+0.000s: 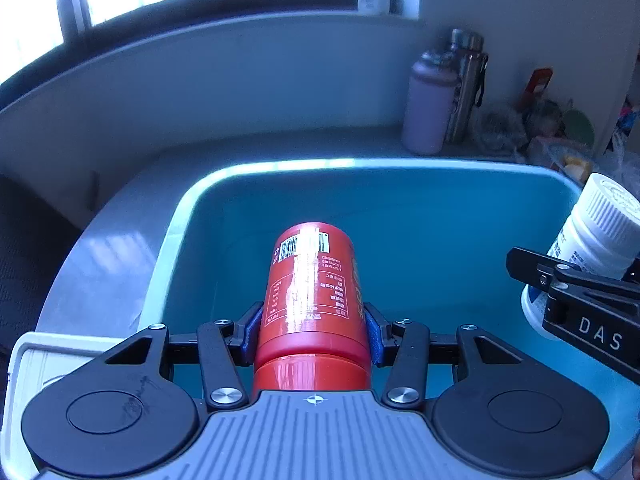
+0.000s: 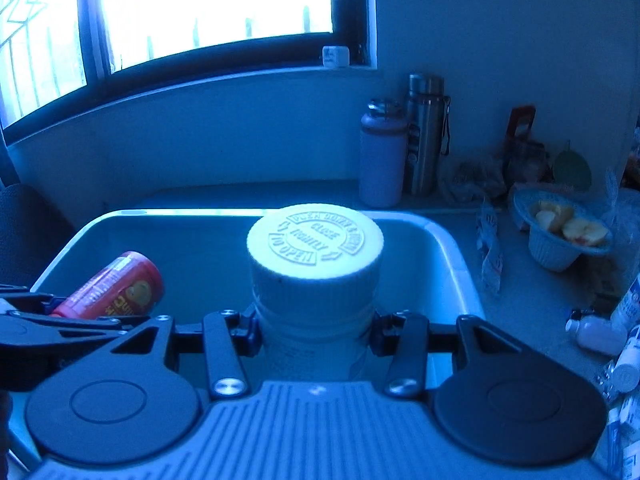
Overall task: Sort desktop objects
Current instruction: 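Open both tools to drop the canister and pill bottle into the bin, then withdraw both tools from the bin toward the standing red canister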
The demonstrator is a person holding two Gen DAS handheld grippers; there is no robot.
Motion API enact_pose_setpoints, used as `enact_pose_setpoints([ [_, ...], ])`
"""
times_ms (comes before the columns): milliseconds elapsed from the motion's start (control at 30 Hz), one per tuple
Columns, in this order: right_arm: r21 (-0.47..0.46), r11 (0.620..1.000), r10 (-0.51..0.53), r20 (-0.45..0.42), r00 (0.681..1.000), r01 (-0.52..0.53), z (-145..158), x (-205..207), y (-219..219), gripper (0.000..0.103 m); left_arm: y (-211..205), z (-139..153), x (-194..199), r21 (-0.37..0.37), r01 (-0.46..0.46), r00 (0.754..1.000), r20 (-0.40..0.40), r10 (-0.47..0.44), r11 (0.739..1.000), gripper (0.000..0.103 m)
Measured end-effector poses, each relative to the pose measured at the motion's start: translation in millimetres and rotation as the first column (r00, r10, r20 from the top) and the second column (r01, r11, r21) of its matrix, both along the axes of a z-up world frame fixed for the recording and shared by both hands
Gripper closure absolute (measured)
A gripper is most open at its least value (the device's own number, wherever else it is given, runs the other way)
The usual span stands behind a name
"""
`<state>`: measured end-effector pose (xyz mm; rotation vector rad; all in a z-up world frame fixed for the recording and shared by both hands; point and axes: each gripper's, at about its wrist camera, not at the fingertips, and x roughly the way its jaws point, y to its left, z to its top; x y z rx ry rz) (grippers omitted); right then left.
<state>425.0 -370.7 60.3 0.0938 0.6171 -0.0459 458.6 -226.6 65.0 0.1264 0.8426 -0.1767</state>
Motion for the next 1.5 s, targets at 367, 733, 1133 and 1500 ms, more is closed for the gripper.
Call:
enact_pose_setpoints([
  [367, -0.001, 1.000, -0.005, -0.073, 0.997, 0.005, 0, 7, 0, 0.026, -7, -6, 4, 0.079, 0.028, 0.999, -0.045, -0.025, 0.996, 0.039],
  [733, -0.004, 1.000, 0.021, -0.048, 0.999, -0.021, 2, 4, -3, 0.025, -4, -1, 0, 0.078, -0.029, 0.999, -0.024, 0.031, 0.996, 0.025],
  [1133, -0.044, 0.999, 0.010, 0.033, 0.999, -0.008, 29, -47, -9, 0.021, 18, 31, -67, 0.034, -0.038, 0.997, 0.067, 0.035, 0.999, 0.024],
  [1500, -0.039, 0.997, -0.066, 0.091, 0.994, 0.070, 49, -162, 31, 0.010, 72, 54, -168, -0.004, 0.044, 0.992, 0.118, -0.044, 0.999, 0.022],
])
